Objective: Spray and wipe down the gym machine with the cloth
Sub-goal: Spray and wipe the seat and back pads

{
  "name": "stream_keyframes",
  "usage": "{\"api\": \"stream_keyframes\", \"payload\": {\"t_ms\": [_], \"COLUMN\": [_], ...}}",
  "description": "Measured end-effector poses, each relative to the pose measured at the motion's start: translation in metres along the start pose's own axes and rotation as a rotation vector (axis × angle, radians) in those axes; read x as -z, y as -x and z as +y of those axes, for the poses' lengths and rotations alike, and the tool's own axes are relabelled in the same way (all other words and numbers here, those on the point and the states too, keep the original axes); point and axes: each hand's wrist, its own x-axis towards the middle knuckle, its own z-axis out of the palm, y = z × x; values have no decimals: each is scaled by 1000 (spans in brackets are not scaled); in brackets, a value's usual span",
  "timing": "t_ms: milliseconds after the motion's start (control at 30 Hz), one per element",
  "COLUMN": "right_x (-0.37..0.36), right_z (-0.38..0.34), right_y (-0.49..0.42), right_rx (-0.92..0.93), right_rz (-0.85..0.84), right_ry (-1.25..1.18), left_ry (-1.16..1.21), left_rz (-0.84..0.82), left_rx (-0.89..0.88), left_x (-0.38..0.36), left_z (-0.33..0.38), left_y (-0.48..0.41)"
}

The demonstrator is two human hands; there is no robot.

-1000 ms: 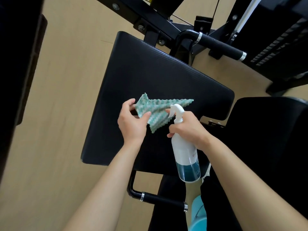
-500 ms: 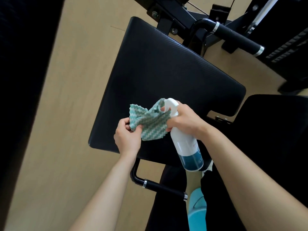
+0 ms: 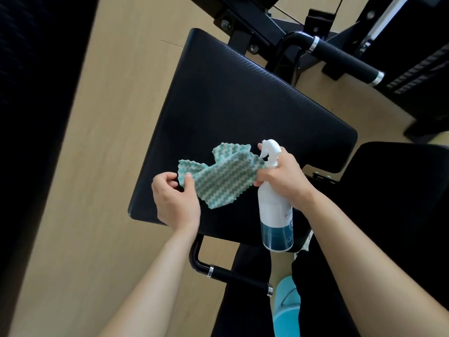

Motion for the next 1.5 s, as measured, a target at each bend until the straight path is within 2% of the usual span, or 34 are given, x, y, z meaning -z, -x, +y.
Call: {"api": "stream_keyframes", "payload": {"t_ms": [67, 133, 233, 333, 433, 633, 800, 933, 1100, 1233, 1500], "right_x": [0, 2, 4, 8, 10, 12, 18, 24, 22, 13, -23], "right_z": [2, 5, 9, 9, 5, -19, -40, -48, -40, -36, -34], "right_y": [4, 7, 11, 14, 13, -8, -30, -33, -19, -5, 23], "right_rx": [1, 5, 17, 27, 49, 42, 92, 121, 95, 77, 127], "right_rz": [12, 29, 65, 69, 55, 21, 42, 15, -24, -83, -239], "right_ry": [-35, -85, -135, -130, -73, -107, -76, -52, 1, 75, 261], "left_ry": [-9, -48, -269, -475, -533, -522, -475, -485, -461, -409, -408], "left_rz": [34, -112, -425, -495, -441, -199, -166, -169, -154, -217, -195], "left_rx": [-441, -803, -984, -1045, -1024, -901, -888, -770, -605, -402, -297], "left_x": [-5, -19, -43, -60, -74, -106, -115, -117, -104, -78, -31], "left_z": [1, 3, -3, -13, 4, 106, 165, 188, 166, 122, 15], "left_y": [11, 27, 44, 38, 7, -84, -140, -166, -163, -159, -118]}}
